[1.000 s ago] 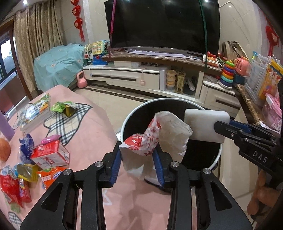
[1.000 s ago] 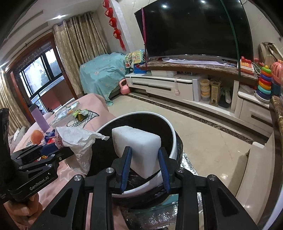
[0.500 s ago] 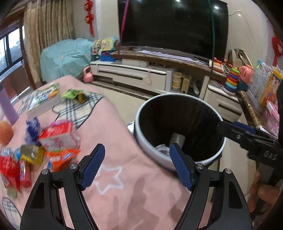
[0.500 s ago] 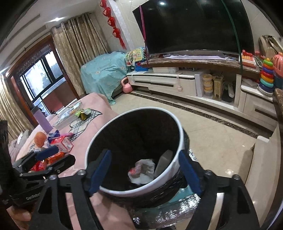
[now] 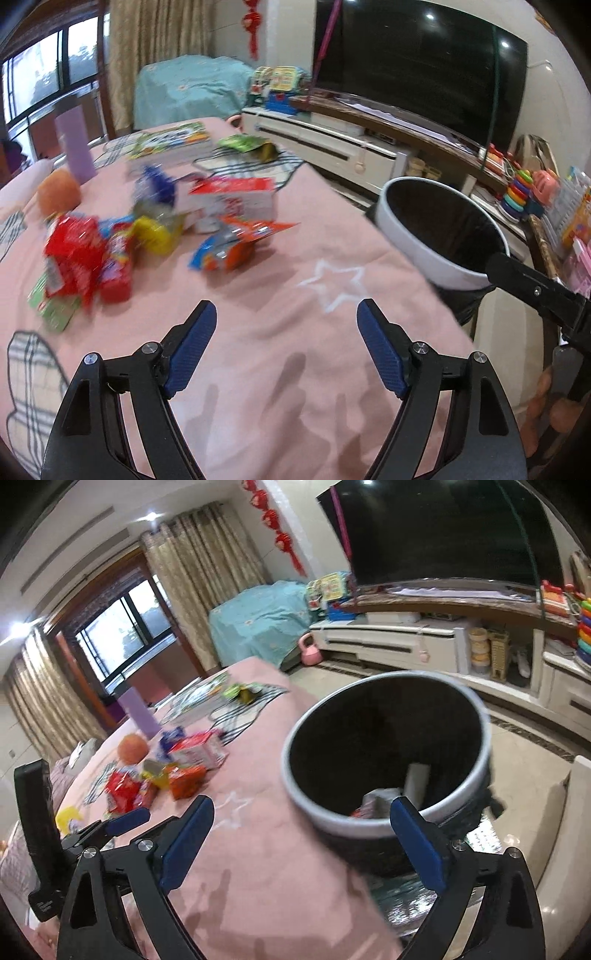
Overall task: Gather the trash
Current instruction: 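Move both tools back over the table toward the snack bags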
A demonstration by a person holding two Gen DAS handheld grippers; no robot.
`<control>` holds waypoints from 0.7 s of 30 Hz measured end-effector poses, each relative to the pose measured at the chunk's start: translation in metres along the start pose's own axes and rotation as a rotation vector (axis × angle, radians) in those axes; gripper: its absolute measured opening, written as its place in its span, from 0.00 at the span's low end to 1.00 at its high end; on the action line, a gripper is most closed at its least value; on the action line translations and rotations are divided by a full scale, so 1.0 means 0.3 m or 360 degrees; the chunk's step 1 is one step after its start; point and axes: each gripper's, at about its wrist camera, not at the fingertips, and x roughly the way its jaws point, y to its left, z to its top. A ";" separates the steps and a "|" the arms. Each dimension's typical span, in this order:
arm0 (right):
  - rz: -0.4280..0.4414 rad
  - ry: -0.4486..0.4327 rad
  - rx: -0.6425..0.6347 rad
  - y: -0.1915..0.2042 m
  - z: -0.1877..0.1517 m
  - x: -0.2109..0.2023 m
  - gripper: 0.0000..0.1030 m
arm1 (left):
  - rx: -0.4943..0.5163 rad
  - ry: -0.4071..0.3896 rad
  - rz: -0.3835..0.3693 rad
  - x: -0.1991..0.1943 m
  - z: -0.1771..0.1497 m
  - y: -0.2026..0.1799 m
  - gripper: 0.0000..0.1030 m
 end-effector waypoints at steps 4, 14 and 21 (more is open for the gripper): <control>0.0044 0.0043 -0.0029 0.067 -0.036 0.025 0.94 | -0.0057 -0.0007 0.0041 -0.034 -0.052 0.079 0.78; 0.0126 0.0120 -0.0114 0.192 -0.091 0.076 0.94 | -0.0228 -0.0007 0.0120 -0.098 -0.121 0.251 0.78; 0.0147 0.0156 -0.0163 0.268 -0.110 0.125 0.94 | -0.0299 -0.0002 0.0146 -0.116 -0.148 0.324 0.78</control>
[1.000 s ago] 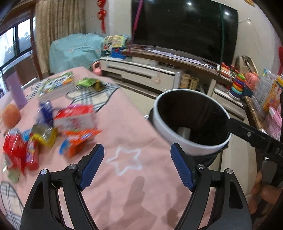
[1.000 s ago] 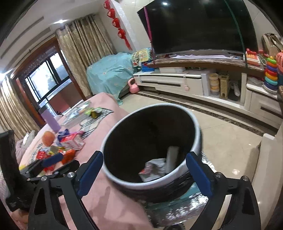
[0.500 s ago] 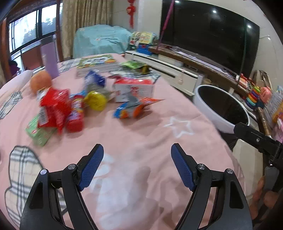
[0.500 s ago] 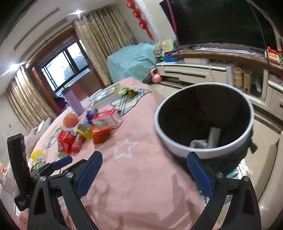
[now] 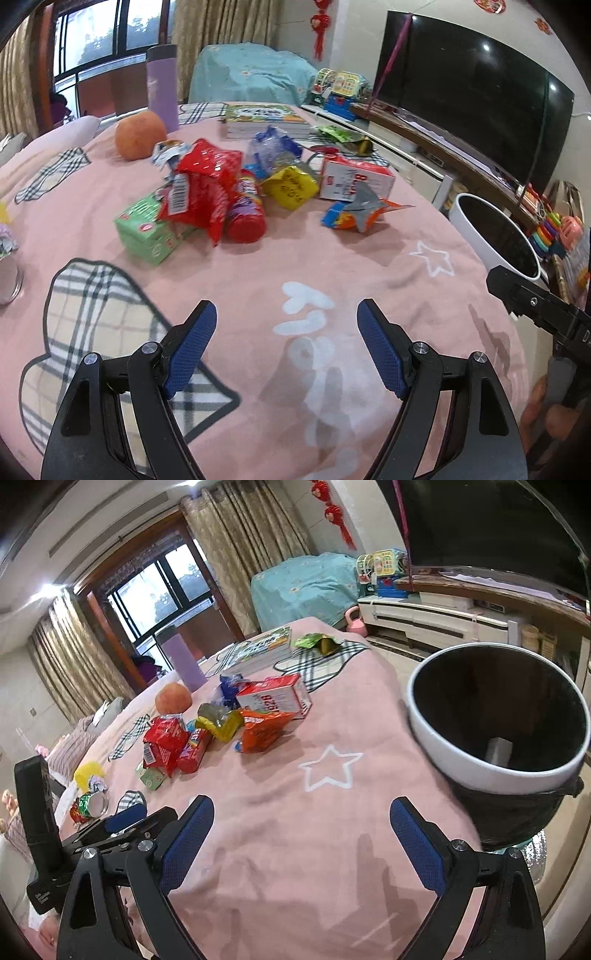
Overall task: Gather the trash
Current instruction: 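Move both tools back over the table toward the snack bags, then grasp the red snack bag with the left tool while the right tool grasps the orange chip bag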
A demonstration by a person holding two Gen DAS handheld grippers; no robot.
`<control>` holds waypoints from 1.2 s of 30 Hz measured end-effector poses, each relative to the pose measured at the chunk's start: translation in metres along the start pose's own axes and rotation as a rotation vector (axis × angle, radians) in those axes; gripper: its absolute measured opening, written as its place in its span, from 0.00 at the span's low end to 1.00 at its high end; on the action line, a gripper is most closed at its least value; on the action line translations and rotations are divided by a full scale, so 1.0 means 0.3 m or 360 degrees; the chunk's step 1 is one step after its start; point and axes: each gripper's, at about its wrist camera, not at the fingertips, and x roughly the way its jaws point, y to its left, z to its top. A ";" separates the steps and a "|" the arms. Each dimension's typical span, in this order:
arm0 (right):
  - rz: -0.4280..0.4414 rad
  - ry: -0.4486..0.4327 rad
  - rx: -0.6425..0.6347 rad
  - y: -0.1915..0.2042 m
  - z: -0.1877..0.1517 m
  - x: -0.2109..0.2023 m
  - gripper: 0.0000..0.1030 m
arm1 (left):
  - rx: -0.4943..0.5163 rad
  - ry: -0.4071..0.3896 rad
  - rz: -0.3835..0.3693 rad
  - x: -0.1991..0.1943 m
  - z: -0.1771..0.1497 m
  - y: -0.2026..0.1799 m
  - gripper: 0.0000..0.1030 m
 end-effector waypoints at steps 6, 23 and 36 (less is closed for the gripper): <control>0.0023 0.0040 -0.0020 0.052 0.003 0.053 0.94 | -0.0084 -0.0009 0.0024 -0.003 0.010 0.075 0.78; 0.0030 0.0160 0.0036 0.128 0.082 0.247 0.94 | -0.0140 -0.0092 0.0068 0.036 0.150 0.199 0.90; -0.0008 0.0185 0.0171 0.101 0.153 0.368 0.94 | -0.0104 -0.0073 0.0162 0.153 0.260 0.227 0.90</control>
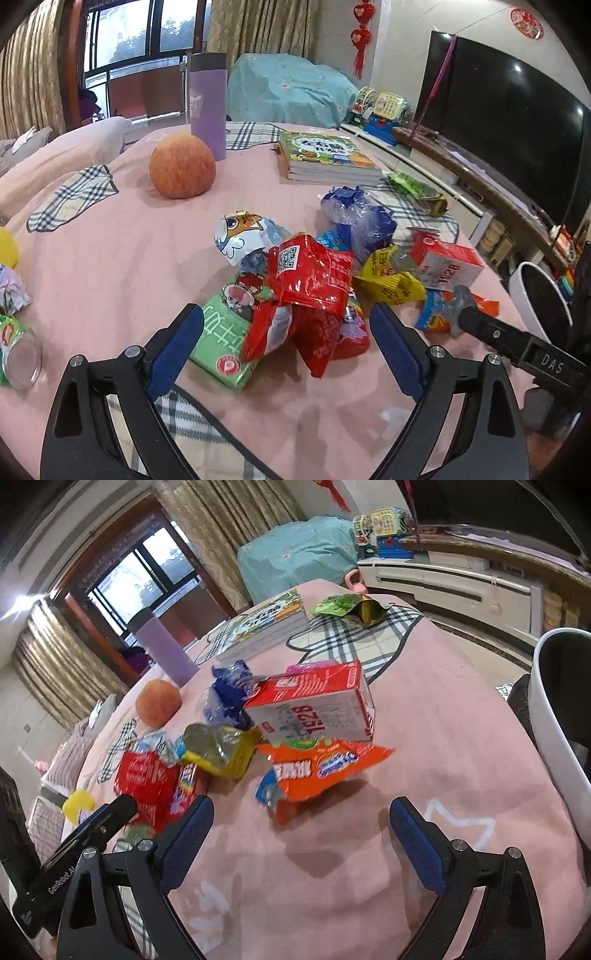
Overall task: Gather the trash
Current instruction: 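Grasp the red snack bag with the left tool while the right tool grasps the orange chip bag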
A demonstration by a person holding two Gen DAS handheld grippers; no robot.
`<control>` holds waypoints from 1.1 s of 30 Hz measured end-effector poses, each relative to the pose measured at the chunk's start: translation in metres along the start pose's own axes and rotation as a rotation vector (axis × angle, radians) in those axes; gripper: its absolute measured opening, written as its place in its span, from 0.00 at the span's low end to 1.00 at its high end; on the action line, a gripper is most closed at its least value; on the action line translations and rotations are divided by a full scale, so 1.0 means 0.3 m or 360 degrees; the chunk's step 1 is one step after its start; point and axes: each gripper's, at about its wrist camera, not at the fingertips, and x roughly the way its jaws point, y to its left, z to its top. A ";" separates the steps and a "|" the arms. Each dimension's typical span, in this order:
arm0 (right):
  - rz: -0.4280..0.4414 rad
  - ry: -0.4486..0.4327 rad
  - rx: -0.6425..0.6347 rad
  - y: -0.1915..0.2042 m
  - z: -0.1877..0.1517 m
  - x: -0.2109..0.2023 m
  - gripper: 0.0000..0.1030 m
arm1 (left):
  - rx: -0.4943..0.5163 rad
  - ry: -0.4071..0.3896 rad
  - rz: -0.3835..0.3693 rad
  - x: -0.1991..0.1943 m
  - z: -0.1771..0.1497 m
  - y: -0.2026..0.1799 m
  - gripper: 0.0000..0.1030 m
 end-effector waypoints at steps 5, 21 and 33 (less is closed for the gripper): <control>-0.0075 -0.0012 -0.0005 -0.020 0.007 0.007 0.55 | 0.0062 0.0034 -0.0008 0.024 -0.006 -0.032 0.54; -0.0043 -0.0132 -0.0073 -0.054 -0.055 -0.159 0.05 | 0.0107 0.0022 -0.0177 -0.094 -0.089 -0.128 0.31; -0.0090 -0.0227 -0.0022 -0.153 -0.098 -0.319 0.05 | 0.0221 0.0060 -0.0365 -0.154 -0.153 -0.310 0.31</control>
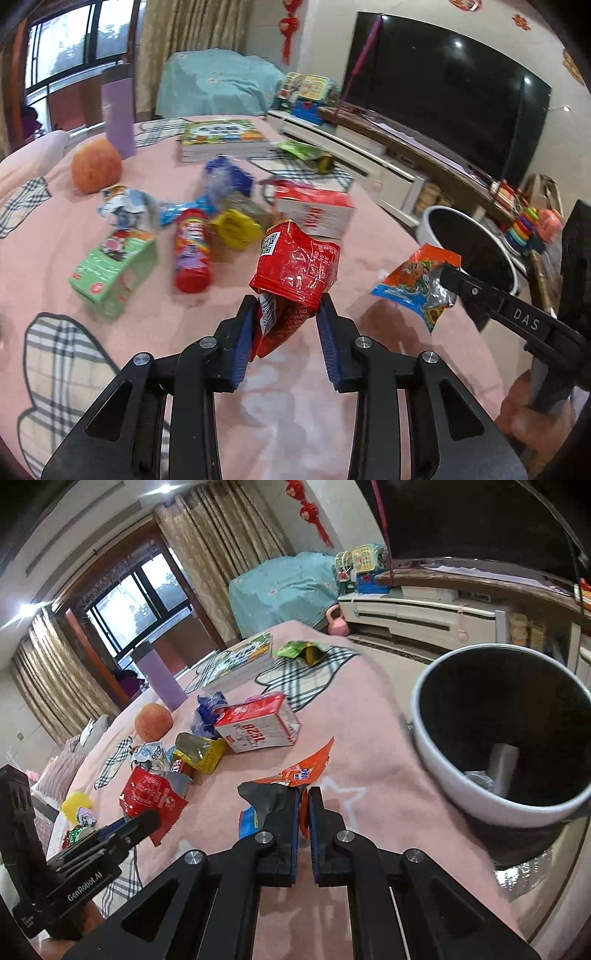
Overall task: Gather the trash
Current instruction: 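Grasp the red snack bag with the left tool while the right tool grasps the orange chip bag, then carry both bags over the bin and open both tools to drop them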
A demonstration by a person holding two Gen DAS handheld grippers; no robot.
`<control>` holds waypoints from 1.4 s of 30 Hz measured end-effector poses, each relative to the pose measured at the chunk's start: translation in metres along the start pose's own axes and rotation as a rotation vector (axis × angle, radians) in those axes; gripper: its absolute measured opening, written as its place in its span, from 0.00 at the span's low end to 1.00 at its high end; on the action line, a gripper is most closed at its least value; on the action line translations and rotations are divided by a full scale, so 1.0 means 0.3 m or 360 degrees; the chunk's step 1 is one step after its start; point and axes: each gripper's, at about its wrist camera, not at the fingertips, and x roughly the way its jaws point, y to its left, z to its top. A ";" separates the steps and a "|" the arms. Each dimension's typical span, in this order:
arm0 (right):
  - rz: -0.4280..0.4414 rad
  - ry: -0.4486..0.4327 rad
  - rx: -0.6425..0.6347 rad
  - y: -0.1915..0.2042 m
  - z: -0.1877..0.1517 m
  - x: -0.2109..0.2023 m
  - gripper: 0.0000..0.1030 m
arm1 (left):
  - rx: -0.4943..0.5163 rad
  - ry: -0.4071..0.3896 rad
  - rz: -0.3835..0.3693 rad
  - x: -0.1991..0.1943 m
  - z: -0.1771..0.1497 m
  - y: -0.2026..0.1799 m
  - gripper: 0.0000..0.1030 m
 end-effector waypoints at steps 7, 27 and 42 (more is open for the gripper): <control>-0.0050 -0.0050 0.0025 -0.069 -0.002 -0.079 0.05 | 0.0078 0.0016 -0.0059 0.003 -0.007 -0.100 0.31; -0.0158 -0.0211 0.0136 -0.268 0.022 -0.242 0.05 | 0.0276 0.0026 -0.0203 0.030 0.022 -0.370 0.31; -0.0249 -0.0283 0.0185 -0.401 0.082 -0.281 0.05 | 0.0397 0.0028 -0.0254 0.082 0.074 -0.538 0.31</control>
